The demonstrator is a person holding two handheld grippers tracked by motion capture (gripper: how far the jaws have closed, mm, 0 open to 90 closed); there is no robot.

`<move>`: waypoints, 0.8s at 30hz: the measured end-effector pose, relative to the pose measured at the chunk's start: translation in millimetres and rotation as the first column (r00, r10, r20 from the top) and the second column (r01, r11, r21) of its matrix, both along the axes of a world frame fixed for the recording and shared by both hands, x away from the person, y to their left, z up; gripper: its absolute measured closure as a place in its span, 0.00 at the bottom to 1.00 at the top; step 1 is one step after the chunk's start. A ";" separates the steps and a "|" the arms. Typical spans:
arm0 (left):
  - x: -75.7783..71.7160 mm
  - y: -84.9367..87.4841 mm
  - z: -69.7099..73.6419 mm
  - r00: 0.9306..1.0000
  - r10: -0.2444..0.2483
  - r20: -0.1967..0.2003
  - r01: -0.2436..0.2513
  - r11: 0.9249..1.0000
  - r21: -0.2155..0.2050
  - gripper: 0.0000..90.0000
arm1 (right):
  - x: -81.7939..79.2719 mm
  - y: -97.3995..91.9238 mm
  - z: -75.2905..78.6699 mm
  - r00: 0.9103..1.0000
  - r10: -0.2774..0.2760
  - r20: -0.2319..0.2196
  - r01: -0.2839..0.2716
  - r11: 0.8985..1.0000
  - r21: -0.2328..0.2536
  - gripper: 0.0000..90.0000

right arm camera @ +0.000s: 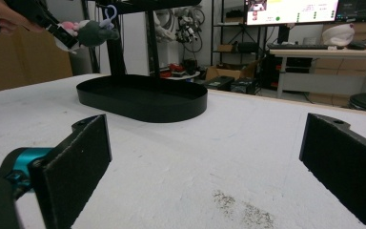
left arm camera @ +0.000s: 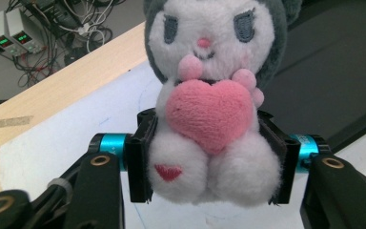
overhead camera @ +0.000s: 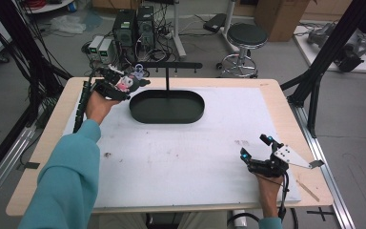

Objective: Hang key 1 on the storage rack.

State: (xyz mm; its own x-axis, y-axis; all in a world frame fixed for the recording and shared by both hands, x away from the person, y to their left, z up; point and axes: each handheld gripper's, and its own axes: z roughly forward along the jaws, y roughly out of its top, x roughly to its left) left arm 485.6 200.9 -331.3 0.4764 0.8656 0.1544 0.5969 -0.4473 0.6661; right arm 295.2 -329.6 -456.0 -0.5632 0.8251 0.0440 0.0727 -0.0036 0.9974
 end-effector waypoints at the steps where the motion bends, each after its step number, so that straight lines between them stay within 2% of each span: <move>1: 0.0 0.1 0.1 1.000 -0.001 0.001 0.001 1.000 0.003 0.53 | 0.0 0.0 0.0 1.000 0.000 0.000 0.000 1.000 0.000 0.03; 5: 0.3 1.8 -0.5 1.000 -0.005 -0.004 0.005 1.000 -0.015 0.49 | 0.1 0.0 -0.1 1.000 0.001 0.004 -0.001 1.000 -0.002 0.03; 7: 0.9 2.7 -1.1 1.000 -0.014 -0.013 0.014 1.000 -0.023 0.42 | 0.1 0.1 -0.1 1.000 0.000 0.004 0.000 1.000 -0.001 0.03; 8: 1.1 3.1 -1.5 1.000 -0.022 -0.015 0.021 0.999 -0.033 0.42 | 0.1 0.1 -0.1 1.000 0.000 0.004 0.000 1.000 -0.001 0.03; 9: 1.4 3.2 -2.0 1.000 -0.025 -0.012 0.025 0.999 -0.031 0.37 | 0.1 0.2 -0.1 1.000 0.000 0.005 0.000 1.000 -0.001 0.03; 10: 1.4 2.5 -2.5 1.000 -0.018 -0.006 0.017 1.000 -0.020 0.23 | 0.1 0.1 -0.1 1.000 0.000 0.005 0.000 1.000 -0.002 0.03; 13: 0.2 2.7 -2.1 1.000 -0.015 0.012 0.016 1.000 -0.025 0.14 | 0.1 0.1 -0.1 1.000 0.000 0.004 0.000 1.000 -0.002 0.03; 14: -4.1 5.3 -2.3 0.997 -0.042 0.070 0.048 0.996 -0.077 0.12 | 0.2 0.1 -0.1 1.000 0.001 0.004 -0.001 1.000 -0.002 0.03; 15: -4.1 5.3 -2.3 0.997 -0.042 0.070 0.048 0.996 -0.077 0.09 | 0.2 0.1 -0.1 1.000 0.001 0.004 -0.001 1.000 -0.002 0.03; 16: -8.6 7.8 -1.8 0.991 -0.053 0.122 0.069 0.989 -0.131 0.08 | 0.1 0.1 -0.1 1.000 0.001 0.004 -0.001 1.000 -0.001 0.03; 17: -15.0 10.7 -1.1 0.978 -0.078 0.192 0.113 0.977 -0.180 0.07 | 0.2 0.2 -0.1 1.000 0.000 0.005 0.000 1.000 -0.002 0.03; 18: -15.0 10.7 -1.1 0.978 -0.078 0.192 0.113 0.977 -0.180 0.04 | 0.1 0.2 -0.1 1.000 0.000 0.005 0.000 1.000 -0.001 0.03; 19: -18.6 11.7 -0.6 0.972 -0.090 0.219 0.133 0.972 -0.193 0.02 | 0.2 0.1 -0.1 1.000 0.001 0.005 -0.001 1.000 -0.002 0.03; 20: -26.9 14.7 1.3 0.954 -0.124 0.274 0.184 0.961 -0.205 0.02 | 0.2 0.2 -0.1 1.000 0.000 0.005 0.000 1.000 -0.001 0.03; 21: -26.9 14.7 1.3 0.954 -0.124 0.274 0.184 0.961 -0.205 0.02 | 0.3 0.1 0.0 1.000 0.000 0.008 0.000 1.000 -0.008 0.03; 22: -31.6 16.4 3.0 0.944 -0.134 0.300 0.205 0.953 -0.221 0.02 | 0.3 0.1 0.0 1.000 0.000 0.008 0.000 1.000 -0.008 0.03; 23: -36.8 19.0 5.8 0.939 -0.140 0.315 0.221 0.946 -0.238 0.02 | 0.4 0.1 -0.1 1.000 0.002 0.010 -0.002 1.000 -0.009 0.03; 24: -44.3 22.5 9.0 0.934 -0.131 0.333 0.233 0.929 -0.288 0.02 | 0.1 0.3 -0.1 1.000 0.000 0.008 0.000 1.000 -0.006 0.03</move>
